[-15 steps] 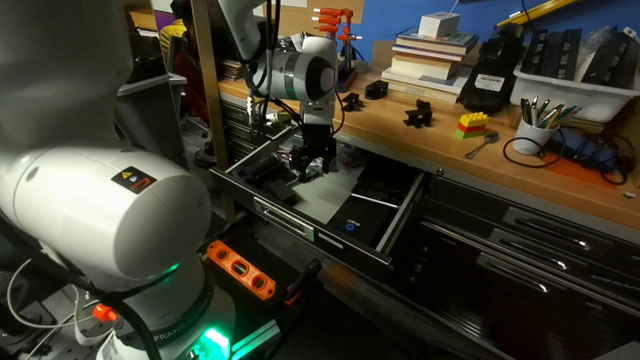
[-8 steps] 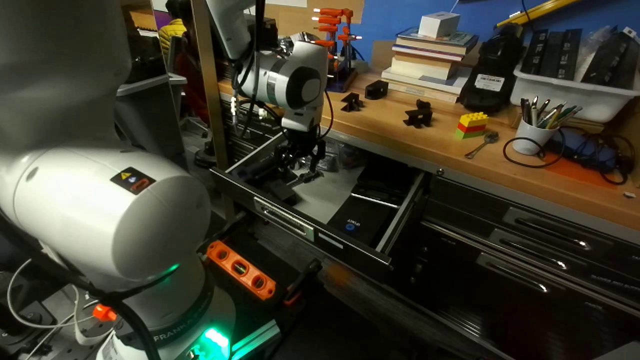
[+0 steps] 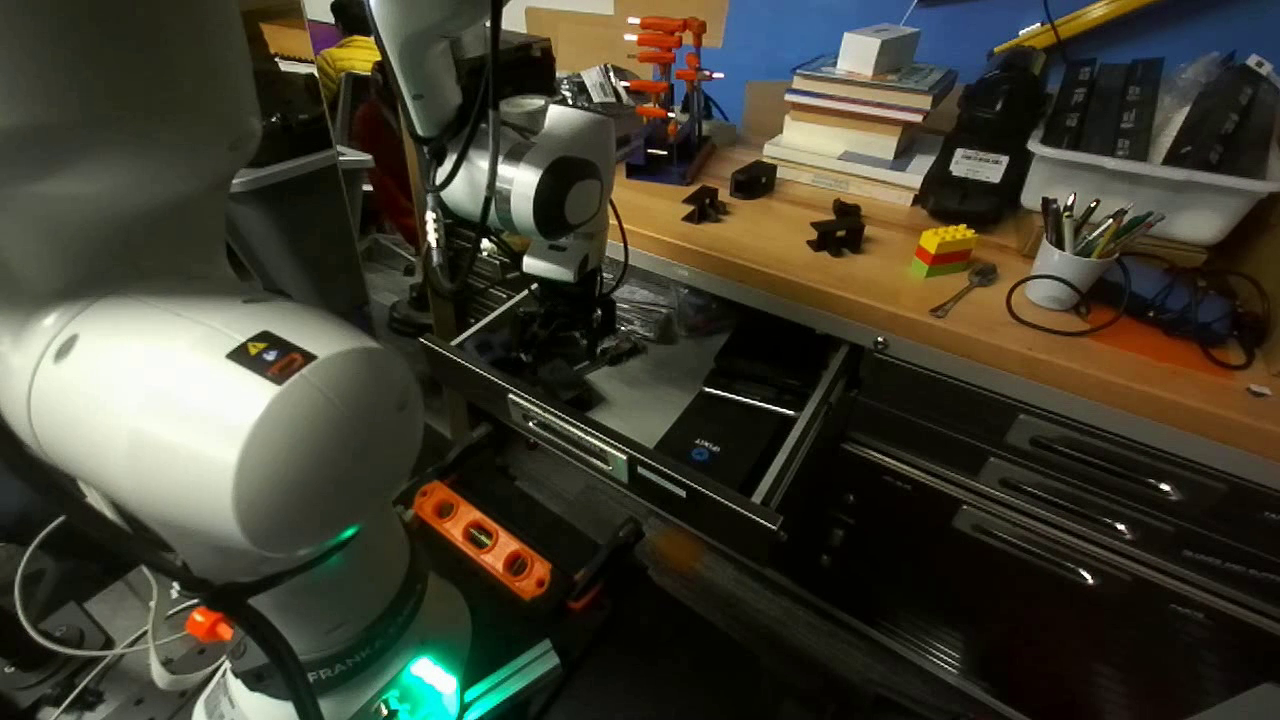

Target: Open the top middle drawer and remove three black objects from the drawer

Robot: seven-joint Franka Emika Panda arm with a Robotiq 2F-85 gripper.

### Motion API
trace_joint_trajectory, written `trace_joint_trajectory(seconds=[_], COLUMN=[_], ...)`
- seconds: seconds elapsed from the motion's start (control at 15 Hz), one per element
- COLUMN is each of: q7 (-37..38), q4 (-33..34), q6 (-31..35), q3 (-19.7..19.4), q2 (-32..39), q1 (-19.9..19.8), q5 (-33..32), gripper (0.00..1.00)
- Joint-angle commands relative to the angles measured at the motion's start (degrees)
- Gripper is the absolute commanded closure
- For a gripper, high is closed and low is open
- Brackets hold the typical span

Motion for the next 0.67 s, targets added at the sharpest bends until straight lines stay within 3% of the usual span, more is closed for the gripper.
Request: trace_joint_trajectory(seconds=[0.0,0.6], q7=[0.0,0.2], q4=[-2.3,-2.0], q6=[2.3,7.2], q3=[1.1,0.1], q2=[-1.1,1.9], q1=[0.4,1.2], q5=[0.2,-2.1], gripper=[0.0,0.0])
